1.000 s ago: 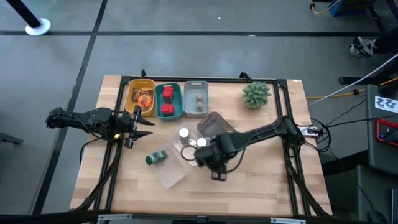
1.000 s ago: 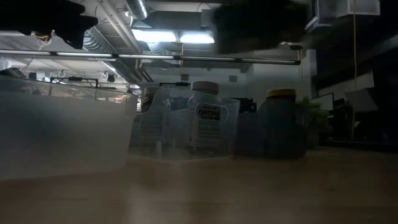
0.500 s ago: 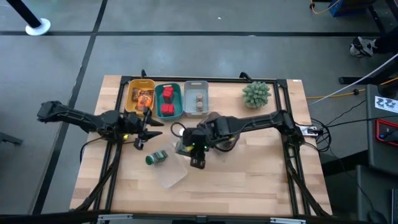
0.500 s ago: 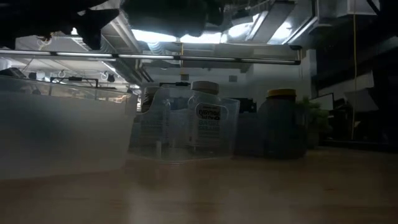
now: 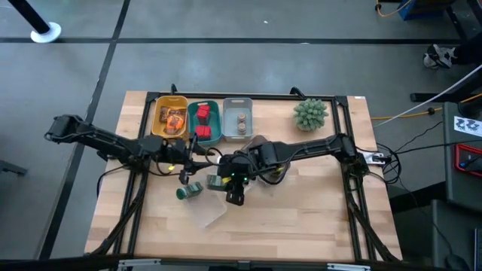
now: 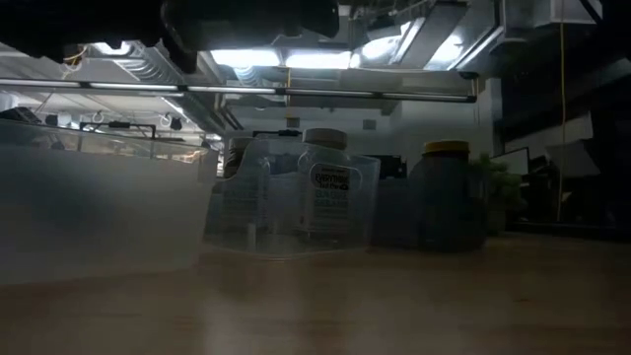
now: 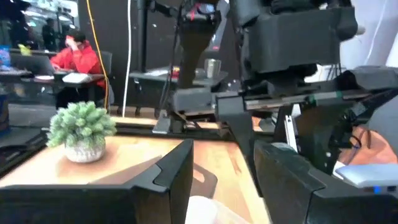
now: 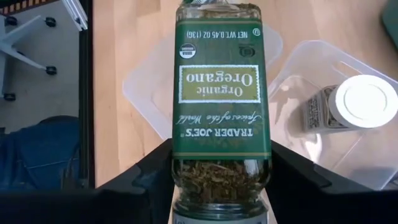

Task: Sort spices by type
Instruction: Put the green seasoning bottle into the bottom transparent bin

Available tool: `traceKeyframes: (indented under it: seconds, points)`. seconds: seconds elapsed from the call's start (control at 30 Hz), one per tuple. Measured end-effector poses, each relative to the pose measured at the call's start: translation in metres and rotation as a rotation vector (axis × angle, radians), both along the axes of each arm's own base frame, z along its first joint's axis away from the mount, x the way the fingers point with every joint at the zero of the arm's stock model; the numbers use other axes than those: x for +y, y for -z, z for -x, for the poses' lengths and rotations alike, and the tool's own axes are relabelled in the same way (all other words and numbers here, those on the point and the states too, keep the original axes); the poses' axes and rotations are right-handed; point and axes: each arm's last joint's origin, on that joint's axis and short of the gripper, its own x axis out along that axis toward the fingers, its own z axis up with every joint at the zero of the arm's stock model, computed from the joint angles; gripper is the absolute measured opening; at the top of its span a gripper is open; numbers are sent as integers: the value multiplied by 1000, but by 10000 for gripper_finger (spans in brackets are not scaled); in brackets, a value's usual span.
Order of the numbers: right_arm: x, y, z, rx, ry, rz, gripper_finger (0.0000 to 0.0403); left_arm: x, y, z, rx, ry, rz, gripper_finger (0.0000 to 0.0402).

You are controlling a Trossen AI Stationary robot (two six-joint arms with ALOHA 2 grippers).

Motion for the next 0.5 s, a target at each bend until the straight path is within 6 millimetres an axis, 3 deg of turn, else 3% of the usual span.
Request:
traceKeyframes:
  seconds: [0.23, 0.5]
  points:
    - [3, 22, -12, 29, -7, -6, 215, -11, 10, -3, 89, 59, -16, 155]
    - [6, 47, -22, 86, -28, -30, 200, -27, 22, 4, 225, 146, -48, 155]
